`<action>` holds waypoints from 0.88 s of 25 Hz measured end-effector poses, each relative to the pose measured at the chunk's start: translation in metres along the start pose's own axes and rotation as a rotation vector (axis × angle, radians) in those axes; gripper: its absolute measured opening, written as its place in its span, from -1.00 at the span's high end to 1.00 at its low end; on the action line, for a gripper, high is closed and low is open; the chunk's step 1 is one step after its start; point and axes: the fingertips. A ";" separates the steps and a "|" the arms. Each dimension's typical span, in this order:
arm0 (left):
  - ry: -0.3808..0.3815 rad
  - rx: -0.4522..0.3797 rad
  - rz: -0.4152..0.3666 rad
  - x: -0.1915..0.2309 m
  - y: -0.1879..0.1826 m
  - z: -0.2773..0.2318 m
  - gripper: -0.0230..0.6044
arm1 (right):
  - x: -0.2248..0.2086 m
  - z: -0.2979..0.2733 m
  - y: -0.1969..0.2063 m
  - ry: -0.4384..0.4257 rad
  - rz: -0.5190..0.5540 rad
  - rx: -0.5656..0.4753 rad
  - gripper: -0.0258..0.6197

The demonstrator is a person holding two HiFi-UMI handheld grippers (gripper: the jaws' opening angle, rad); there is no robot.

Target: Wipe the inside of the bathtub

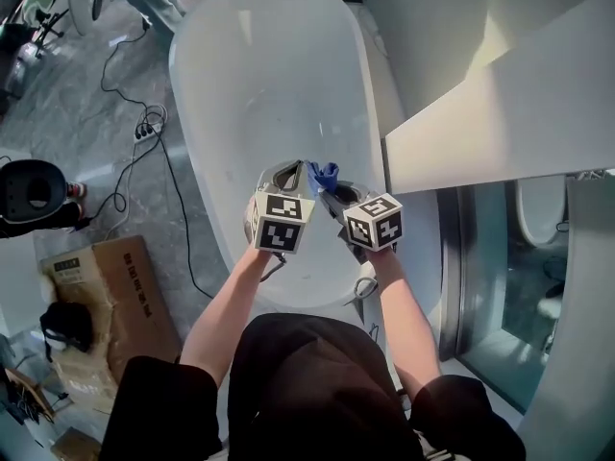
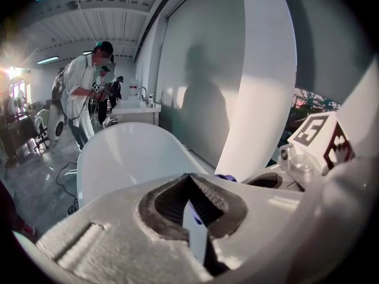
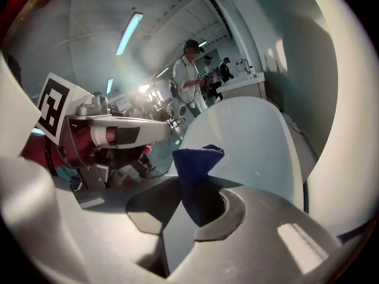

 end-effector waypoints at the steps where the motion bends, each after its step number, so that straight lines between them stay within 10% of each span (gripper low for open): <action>1: -0.003 -0.015 0.000 0.000 -0.009 0.002 0.91 | -0.001 0.005 -0.011 0.011 0.011 -0.018 0.72; 22: 0.016 -0.395 -0.103 -0.005 -0.206 0.105 0.91 | 0.068 0.134 -0.239 0.144 0.360 -0.509 0.72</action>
Point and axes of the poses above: the fingertips, and each gripper's own axes: z backward along the fingers, x to its left, y out of its underside
